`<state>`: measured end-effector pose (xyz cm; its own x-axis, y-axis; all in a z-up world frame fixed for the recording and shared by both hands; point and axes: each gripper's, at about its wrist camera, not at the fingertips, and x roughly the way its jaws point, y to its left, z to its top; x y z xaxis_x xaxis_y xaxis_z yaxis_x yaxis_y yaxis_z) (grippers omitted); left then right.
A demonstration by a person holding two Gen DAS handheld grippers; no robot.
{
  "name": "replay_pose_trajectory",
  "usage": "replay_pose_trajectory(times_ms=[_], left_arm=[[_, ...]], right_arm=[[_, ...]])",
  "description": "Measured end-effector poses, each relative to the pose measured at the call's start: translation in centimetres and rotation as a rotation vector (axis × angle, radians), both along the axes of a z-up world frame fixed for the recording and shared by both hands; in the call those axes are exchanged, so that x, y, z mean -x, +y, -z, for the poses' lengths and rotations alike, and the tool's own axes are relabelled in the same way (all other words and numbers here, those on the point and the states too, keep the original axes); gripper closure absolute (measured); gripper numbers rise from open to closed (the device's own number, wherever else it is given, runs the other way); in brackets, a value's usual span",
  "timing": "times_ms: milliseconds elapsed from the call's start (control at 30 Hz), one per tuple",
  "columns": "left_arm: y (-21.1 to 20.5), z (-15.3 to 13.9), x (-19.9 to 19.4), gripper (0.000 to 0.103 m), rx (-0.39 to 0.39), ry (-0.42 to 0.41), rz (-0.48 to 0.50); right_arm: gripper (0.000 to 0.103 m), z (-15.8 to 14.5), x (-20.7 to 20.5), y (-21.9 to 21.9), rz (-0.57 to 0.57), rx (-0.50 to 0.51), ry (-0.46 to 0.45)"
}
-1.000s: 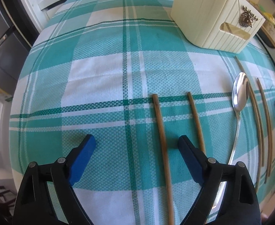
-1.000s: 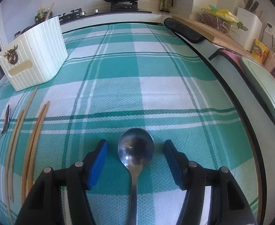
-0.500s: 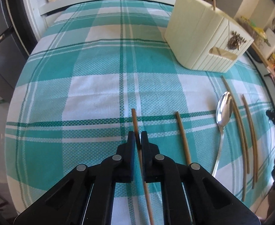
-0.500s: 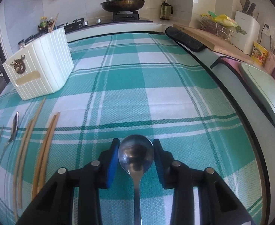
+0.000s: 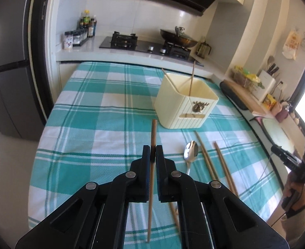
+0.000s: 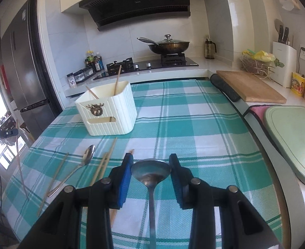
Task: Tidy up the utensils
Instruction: 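Lift the spoon with the right tool while the left tool lifts the chopstick toward the holder, then carry the spoon over the cream holder and open the right tool while the left tool drops its chopstick in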
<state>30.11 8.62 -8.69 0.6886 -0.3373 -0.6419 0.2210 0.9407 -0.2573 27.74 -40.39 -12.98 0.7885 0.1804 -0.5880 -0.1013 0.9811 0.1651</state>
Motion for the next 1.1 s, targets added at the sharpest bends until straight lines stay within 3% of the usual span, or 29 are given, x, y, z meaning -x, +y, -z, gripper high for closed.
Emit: replay_pose_trajectory(times_ms=[167,467,700,933,1100], left_arm=[[0.4,-1.5,2.0,0.099,0.027,-0.048,0.004],[-0.1,-2.7,2.2,0.1,0.044,-0.067,0.014],[-1.3,-4.0,1.1,0.1,0.002,-0.081,0.059],[-2.1,-10.4,-1.9,0.1,0.011,-0.183,0.1],[-4.3,-16.4,-5.8,0.1,0.005,-0.323,0.097]], right_arm=[[0.067,-1.8,1.2,0.9,-0.026,-0.004,-0.038],[0.067,-5.0,0.7,1.7,-0.068,-0.021,-0.093],[0.067,-7.4,-1.7,2.5,-0.125,0.01,-0.114],[0.067,-10.6,-6.7,3.9,-0.187,0.03,-0.14],[0.067,-14.7,-11.7,5.9,-0.226,0.034,-0.209]])
